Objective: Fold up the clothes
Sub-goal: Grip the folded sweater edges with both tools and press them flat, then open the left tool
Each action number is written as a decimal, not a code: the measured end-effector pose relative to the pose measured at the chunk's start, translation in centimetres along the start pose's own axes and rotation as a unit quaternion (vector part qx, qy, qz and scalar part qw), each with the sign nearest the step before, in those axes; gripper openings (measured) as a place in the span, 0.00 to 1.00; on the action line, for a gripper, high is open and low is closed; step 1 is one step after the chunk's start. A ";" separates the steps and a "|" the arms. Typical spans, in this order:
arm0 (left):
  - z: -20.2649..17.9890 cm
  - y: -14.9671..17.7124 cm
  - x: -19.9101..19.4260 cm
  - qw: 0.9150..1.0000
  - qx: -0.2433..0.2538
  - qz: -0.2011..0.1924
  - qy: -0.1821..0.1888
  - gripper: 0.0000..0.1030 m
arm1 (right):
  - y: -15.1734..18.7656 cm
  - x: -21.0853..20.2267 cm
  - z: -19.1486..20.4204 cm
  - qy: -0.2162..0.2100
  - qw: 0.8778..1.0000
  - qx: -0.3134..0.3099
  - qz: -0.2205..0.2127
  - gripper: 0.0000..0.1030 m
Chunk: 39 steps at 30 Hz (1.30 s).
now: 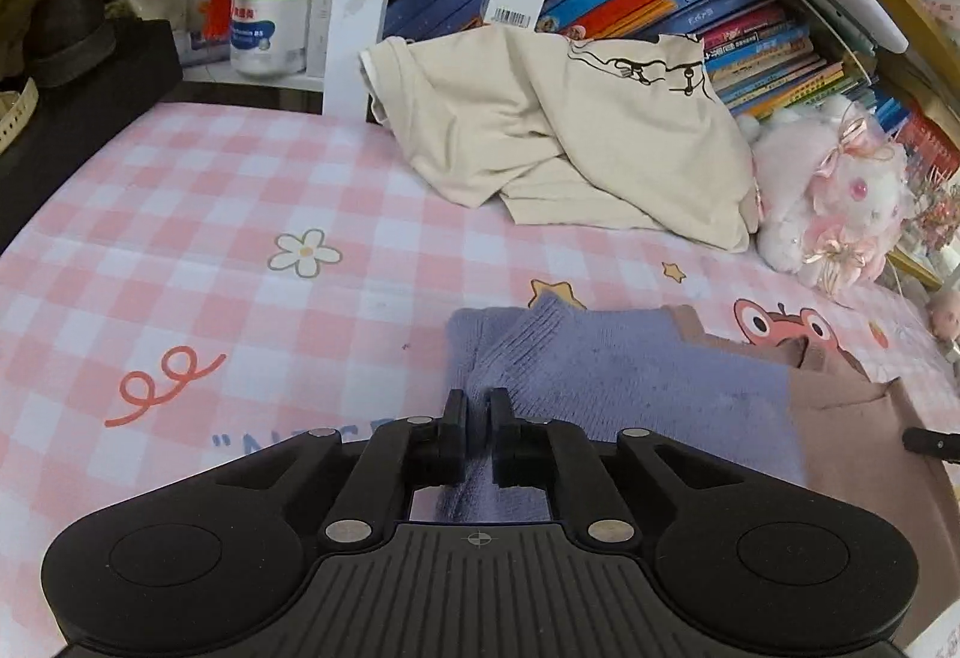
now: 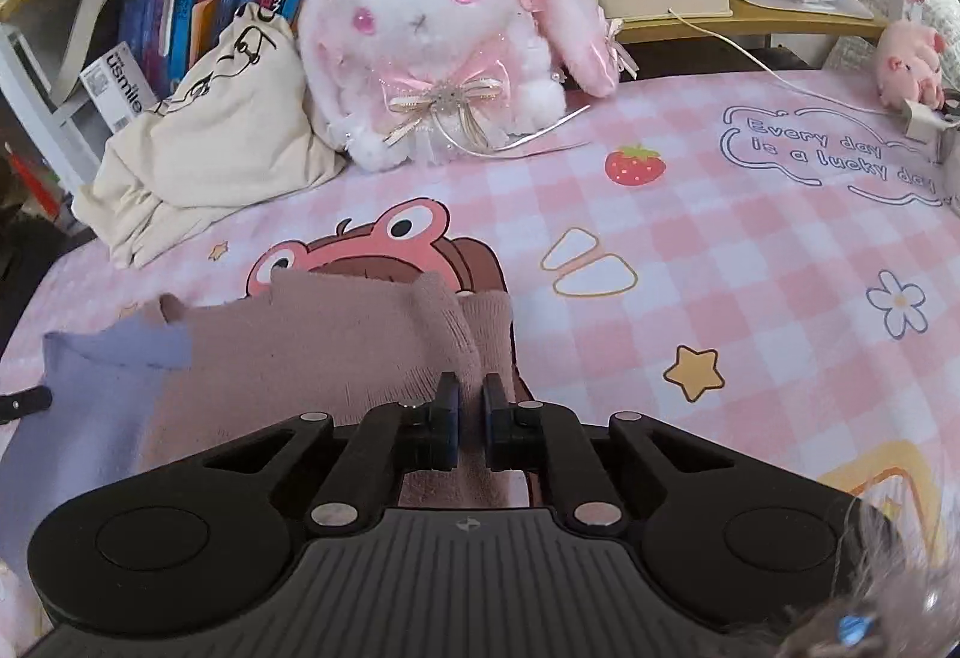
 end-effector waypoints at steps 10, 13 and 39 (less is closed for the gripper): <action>0.7 0.4 0.5 0.999 -0.030 0.019 -0.011 0.40 | 0.1 0.6 -0.3 -0.012 0.999 0.005 0.030 0.32; 0.1 0.8 1.0 0.999 -0.043 0.028 -0.003 0.30 | 0.5 0.9 -0.5 -0.020 0.999 0.031 0.033 0.27; -2.8 -0.4 -9.0 0.986 -0.081 -0.117 -0.090 0.75 | -0.3 -1.7 -1.0 -0.070 0.995 -0.059 0.048 0.06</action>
Point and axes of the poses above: each gripper's, at about its wrist camera, not at the fingertips, and x roughly the way its jaws point, z to its left, y to its underside, the point moved 10 cm from there along x, roughly the way its jaws point, and after that the axes turned 11 degrees about -z, right-handed, at the moved point
